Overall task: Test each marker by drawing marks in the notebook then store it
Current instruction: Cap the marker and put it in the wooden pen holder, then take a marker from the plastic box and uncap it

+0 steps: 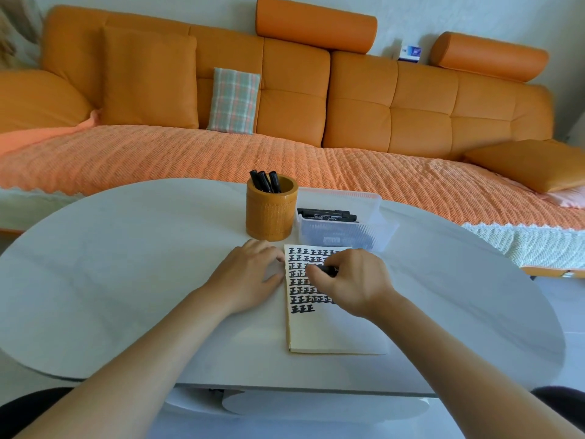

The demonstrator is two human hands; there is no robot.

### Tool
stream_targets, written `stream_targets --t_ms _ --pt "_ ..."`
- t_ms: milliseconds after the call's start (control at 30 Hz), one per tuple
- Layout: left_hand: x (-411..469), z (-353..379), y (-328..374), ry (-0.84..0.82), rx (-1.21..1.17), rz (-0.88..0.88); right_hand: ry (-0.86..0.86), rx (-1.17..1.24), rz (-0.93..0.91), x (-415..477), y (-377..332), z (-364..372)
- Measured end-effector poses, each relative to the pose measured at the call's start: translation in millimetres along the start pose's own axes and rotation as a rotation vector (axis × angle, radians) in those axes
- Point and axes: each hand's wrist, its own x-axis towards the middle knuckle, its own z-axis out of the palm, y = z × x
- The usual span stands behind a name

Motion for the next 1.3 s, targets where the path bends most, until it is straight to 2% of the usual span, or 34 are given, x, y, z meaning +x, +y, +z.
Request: stream_targets --t_ms 167,300,433,500,567,700,800,900,967,1100,1133,1200,1300 --pt "9 -2 -5 -0.036 0.012 -0.009 -0.012 0.393 -0.013 30 -9 -15" --pt "11 -4 -12 -0.079 0.018 0.026 0.056 0.728 -0.013 69 -32 -38" --pt "11 -2 -17 -0.056 0.006 0.046 0.235 0.836 -0.024 117 -50 -54" --pt "11 -1 -19 -0.044 0.01 0.051 0.324 0.82 -0.021 138 -55 -57" --pt "11 -1 -19 -0.043 0.009 0.056 0.336 0.806 -0.004 154 -58 -55" --pt "12 -5 -20 -0.055 0.0 0.065 0.263 0.671 -0.019 170 -62 -41" --pt "12 -5 -20 -0.052 0.003 0.067 0.136 0.528 -0.041 171 -60 -27" --pt "13 -4 -19 -0.045 0.011 0.071 0.02 0.282 -0.07 169 -54 -14" --pt "13 -5 -19 -0.045 0.015 0.072 0.005 0.156 -0.126 166 -50 -10" --pt "12 -5 -19 -0.046 0.015 0.077 0.033 0.257 -0.049 165 -27 -11" --pt "13 -5 -19 -0.046 0.015 0.078 0.011 0.215 -0.009 165 -19 -14" --pt "14 -5 -18 -0.042 0.013 0.077 -0.144 0.01 0.063 165 -3 -17" --pt "17 -3 -18 -0.022 0.021 0.062 -0.335 -0.214 0.06 161 8 -18"
